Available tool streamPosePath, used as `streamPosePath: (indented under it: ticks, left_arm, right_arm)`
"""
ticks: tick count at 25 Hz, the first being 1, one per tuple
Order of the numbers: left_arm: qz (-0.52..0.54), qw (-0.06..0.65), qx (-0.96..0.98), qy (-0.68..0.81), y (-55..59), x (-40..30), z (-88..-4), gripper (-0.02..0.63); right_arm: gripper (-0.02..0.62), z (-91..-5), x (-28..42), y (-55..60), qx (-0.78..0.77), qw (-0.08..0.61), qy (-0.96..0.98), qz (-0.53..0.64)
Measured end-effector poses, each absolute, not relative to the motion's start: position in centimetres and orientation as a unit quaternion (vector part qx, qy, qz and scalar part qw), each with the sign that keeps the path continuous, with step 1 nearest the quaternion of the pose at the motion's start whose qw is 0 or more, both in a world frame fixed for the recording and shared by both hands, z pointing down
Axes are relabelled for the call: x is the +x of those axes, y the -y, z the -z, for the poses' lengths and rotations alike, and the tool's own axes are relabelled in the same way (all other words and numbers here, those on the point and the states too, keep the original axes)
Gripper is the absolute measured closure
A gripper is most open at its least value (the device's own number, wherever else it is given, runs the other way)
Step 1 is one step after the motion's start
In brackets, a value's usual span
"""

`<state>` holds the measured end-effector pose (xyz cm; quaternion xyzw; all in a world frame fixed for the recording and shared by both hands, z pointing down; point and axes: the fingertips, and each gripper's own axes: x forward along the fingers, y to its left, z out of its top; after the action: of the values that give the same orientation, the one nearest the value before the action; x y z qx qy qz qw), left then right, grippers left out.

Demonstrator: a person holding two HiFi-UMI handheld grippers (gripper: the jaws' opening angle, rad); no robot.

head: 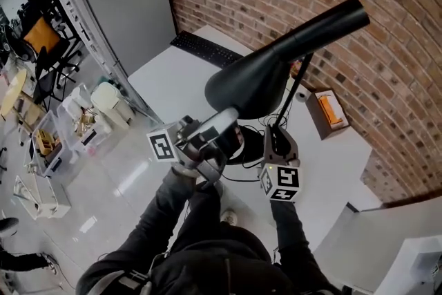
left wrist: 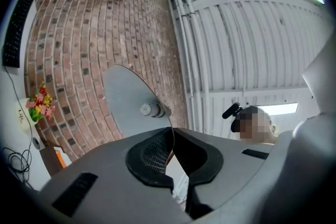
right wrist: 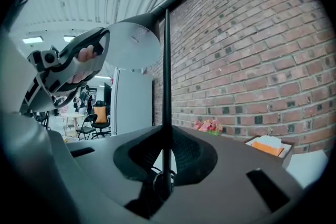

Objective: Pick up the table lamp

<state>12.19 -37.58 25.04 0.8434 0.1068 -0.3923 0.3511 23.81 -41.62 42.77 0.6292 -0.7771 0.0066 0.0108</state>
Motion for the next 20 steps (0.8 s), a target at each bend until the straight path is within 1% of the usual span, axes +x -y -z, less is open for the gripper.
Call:
streamPosePath:
  ticks: [4, 11, 15, 20]
  left_arm:
    - [0.4, 0.3, 0.858, -0.12, 36.4, 10.6, -22.0, 0.597]
    - [0.405, 0.249, 0.869, -0.14, 34.7, 10.0, -18.3, 0.597]
    - [0.405, 0.233, 0.874, -0.137, 34.3, 9.7, -17.5, 0.595]
    - [0.4, 0.228, 0.876, -0.144, 33.9, 9.9, -17.4, 0.591]
  right_arm:
    - [0.545, -38.9, 22.6, 42.0, 0.627, -0.007, 0.779, 0.028]
    - [0.545, -34.0, 22.2, 42.0, 0.615, -0.034, 0.784, 0.075]
    - [0.545, -32.8, 21.8, 41.8, 0.602, -0.041, 0.792, 0.088]
    - [0.545, -33.1, 21.3, 41.9, 0.593, -0.046, 0.8, 0.076]
